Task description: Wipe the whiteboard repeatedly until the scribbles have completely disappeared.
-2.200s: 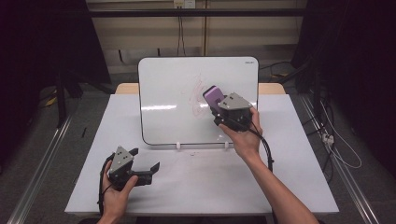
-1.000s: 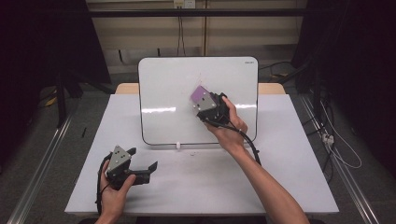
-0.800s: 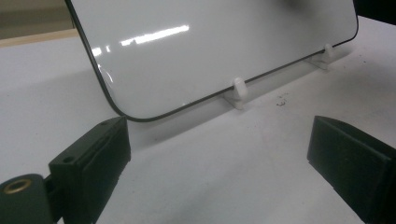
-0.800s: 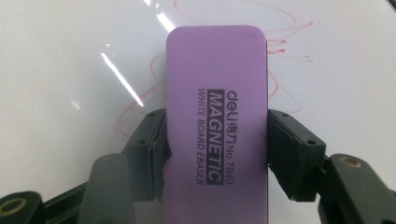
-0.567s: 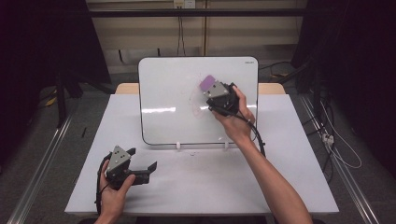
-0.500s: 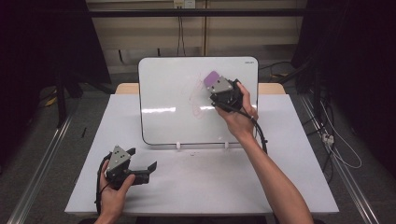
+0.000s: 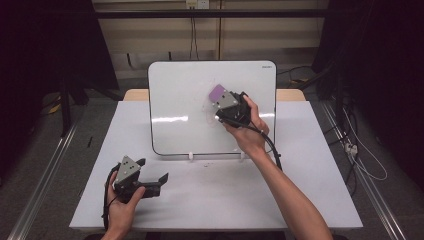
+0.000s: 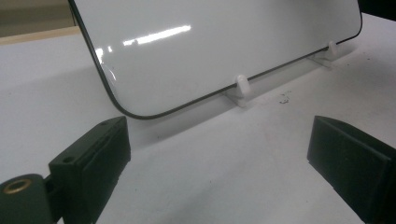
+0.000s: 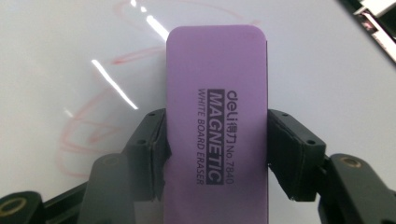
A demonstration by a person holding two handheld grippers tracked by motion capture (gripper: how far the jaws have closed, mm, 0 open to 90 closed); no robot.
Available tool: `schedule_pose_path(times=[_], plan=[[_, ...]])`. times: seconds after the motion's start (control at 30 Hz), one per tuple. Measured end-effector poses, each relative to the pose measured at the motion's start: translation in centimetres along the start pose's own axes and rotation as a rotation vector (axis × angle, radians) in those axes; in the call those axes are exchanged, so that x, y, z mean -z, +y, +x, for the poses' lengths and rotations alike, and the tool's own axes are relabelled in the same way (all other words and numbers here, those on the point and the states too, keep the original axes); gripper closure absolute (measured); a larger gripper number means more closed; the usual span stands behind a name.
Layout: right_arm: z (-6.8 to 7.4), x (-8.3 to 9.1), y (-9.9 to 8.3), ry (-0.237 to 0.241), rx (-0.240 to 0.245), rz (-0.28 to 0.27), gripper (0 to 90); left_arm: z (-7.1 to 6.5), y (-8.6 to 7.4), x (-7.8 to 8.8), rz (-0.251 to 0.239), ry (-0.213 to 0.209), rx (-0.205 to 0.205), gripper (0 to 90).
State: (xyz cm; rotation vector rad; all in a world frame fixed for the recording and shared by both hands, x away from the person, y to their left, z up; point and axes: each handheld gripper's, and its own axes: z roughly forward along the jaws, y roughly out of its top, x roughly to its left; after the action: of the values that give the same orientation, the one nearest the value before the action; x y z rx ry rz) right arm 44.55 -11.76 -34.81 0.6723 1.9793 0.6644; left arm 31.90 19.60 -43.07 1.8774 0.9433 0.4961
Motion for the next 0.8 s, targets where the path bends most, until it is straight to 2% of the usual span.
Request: schedule_pose_path(times=[0.13, 0.2, 0.27, 0.43, 0.6, 0.8], plan=[[1.6, 0.0, 0.1, 0.043, 0.014, -0.008, 42.2, 0.0, 0.0, 0.0, 0.004, -0.001, -0.006, 5.9], [1.8, -0.1, 0.2, 0.042, 0.037, -0.005, 42.2, 0.0, 0.0, 0.0, 0.004, -0.001, -0.002, 5.9], [1.2, -0.3, 0.2, 0.063, -0.011, -0.017, 42.2, 0.0, 0.0, 0.0, 0.004, -0.001, -0.006, 5.9], [-0.6, -0.6, 0.8, 0.015, -0.025, -0.014, 42.3, 0.4, -0.1, 0.1, -0.002, 0.013, 0.013, 6.0], [-2.7, -1.0, 1.5, -0.027, -0.064, -0.008, 42.2, 0.6, -0.1, 0.3, -0.008, 0.018, 0.019, 6.0], [-4.8, -1.3, 2.4, -0.07, -0.065, -0.001, 42.2, 0.6, 0.0, 0.3, -0.007, 0.016, 0.016, 6.0]])
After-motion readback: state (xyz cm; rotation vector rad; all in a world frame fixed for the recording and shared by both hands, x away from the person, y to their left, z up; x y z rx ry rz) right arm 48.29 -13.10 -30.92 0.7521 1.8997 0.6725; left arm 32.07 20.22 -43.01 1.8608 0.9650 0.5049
